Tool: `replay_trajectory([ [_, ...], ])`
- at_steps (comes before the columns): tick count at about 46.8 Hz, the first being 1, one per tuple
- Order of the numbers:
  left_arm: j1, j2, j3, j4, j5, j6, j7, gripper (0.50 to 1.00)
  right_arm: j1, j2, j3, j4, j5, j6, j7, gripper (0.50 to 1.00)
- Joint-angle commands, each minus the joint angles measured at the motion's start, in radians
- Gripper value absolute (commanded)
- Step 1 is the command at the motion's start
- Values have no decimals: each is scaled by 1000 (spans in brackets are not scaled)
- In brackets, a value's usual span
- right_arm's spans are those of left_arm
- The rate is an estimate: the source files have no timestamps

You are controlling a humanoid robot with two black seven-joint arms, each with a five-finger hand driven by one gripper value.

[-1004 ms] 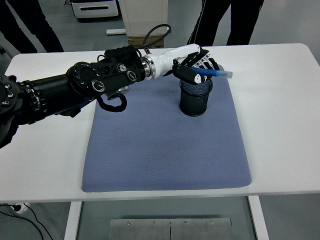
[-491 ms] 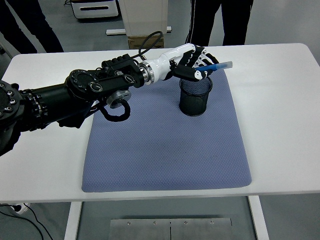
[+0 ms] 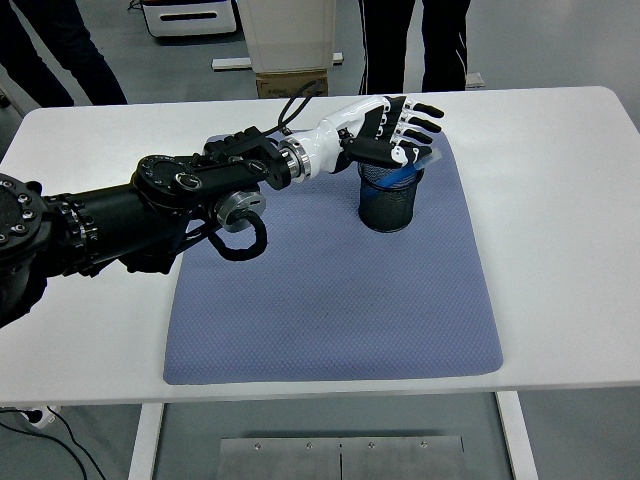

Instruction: Left hand places marker in pen holder

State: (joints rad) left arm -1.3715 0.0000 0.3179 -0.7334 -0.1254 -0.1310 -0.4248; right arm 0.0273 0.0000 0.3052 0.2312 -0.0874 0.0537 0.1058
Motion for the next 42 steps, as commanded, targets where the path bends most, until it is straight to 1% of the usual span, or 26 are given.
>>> replay_trajectory([
  [1,0,0,-7,0,0,1,1,804,0,0,0,0,0,0,0,1000],
  [5,-6,0,-22,2,0,1,0,812,-1,0,0,0,0,0,0,1000],
  [9,-12,0,-34,5,0,1,-2,853,0,0,0,0,0,0,0,1000],
  [11,-12,0,-46,5,0,1,-2,859,0,0,0,0,0,0,0,1000],
  [12,-12,0,-54,5,0,1,-2,871,0,0,0,0,0,0,0,1000],
  [14,-12,20,-69,8,0,1,-2,926,0,0,0,0,0,0,0,1000],
  [16,-12,43,-88,11,3,1,-2,994,0,0,0,0,0,0,0,1000],
  [17,-12,57,-97,12,4,1,-2,1000,0,0,0,0,0,0,0,1000],
  [24,2,135,-160,14,13,4,-2,1000,0,0,0,0,0,0,0,1000],
  [29,9,176,-165,29,13,11,0,1000,0,0,0,0,0,0,0,1000],
  [34,42,230,-165,51,13,14,0,1000,0,0,0,0,0,0,0,1000],
  [38,74,278,-168,60,13,34,0,1000,-1,0,0,0,0,0,0,1000],
  [42,121,290,-180,62,4,62,-2,1000,0,0,0,0,0,0,0,1000],
])
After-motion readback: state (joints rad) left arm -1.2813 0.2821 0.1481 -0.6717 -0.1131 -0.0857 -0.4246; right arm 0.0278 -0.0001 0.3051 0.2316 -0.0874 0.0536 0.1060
